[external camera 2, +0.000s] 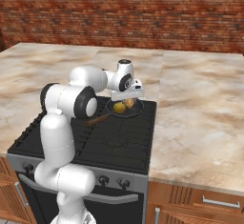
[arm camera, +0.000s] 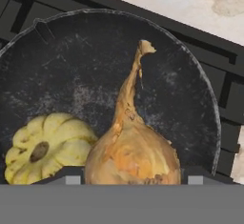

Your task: Put the onion and squash in the pan. Then turn on the rear right burner and set the heat to medium.

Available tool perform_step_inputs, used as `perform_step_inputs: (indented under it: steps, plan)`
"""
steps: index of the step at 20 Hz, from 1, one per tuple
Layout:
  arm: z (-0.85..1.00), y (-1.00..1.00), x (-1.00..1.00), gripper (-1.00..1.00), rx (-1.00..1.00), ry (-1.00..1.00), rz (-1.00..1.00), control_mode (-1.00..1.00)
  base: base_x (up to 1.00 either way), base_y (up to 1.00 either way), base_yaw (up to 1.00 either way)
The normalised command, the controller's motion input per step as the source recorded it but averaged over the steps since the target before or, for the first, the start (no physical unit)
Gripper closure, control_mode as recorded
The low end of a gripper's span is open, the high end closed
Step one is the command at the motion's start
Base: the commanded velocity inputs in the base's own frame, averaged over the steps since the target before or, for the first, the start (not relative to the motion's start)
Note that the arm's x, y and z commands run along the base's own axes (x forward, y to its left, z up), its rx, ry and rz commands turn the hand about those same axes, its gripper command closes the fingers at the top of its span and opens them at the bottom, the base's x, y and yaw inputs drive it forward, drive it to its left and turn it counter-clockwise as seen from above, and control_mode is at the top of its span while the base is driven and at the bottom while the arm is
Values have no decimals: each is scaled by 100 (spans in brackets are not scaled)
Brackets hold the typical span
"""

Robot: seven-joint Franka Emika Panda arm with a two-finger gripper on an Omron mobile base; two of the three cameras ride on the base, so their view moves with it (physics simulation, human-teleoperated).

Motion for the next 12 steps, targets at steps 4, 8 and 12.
perform_step_inputs:
  steps: [4,8,12]
  plan:
    - [0,0,0,-100,0,0,0,-100,0,0,0]
    - [0,0,0,-100,0,0,0,-100,0,0,0]
    - [9,0,-4,-100,0,-1,0,-100,0,0,0]
